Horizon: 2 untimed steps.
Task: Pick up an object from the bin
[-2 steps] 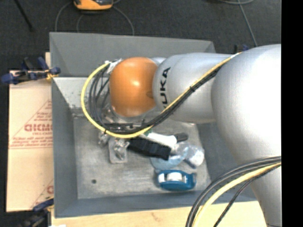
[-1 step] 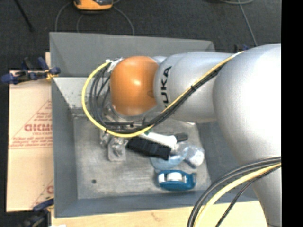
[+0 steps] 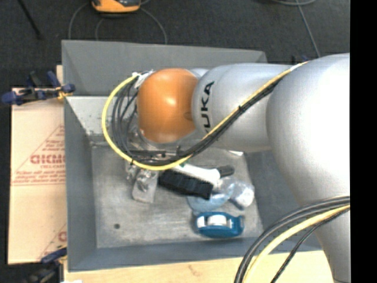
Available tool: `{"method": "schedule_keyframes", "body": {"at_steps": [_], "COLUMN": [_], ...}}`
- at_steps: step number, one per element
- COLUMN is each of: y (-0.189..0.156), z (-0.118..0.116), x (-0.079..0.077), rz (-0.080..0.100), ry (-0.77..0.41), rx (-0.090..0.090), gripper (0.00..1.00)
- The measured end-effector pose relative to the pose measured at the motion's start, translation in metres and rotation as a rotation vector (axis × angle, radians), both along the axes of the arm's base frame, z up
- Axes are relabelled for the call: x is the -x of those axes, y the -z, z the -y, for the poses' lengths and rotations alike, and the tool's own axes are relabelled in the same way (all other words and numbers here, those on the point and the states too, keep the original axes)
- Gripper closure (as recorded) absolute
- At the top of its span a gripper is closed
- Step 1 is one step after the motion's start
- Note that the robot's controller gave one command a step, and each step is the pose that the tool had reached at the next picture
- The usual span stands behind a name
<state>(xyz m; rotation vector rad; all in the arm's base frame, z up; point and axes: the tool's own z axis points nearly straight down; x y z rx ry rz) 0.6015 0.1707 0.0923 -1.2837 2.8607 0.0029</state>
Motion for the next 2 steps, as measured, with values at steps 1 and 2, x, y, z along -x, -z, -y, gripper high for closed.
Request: {"method": "schedule_keyframes", "body": {"at_steps": [1, 2], "y": [-0.007, -0.021], "z": [0.001, 0.001], "x": [0.001, 0.0], "rz": [-0.002, 0.0], "ry": [-0.001, -0.001], "rx": [0.001, 0.002], "gripper": [1.0, 1.0]}}
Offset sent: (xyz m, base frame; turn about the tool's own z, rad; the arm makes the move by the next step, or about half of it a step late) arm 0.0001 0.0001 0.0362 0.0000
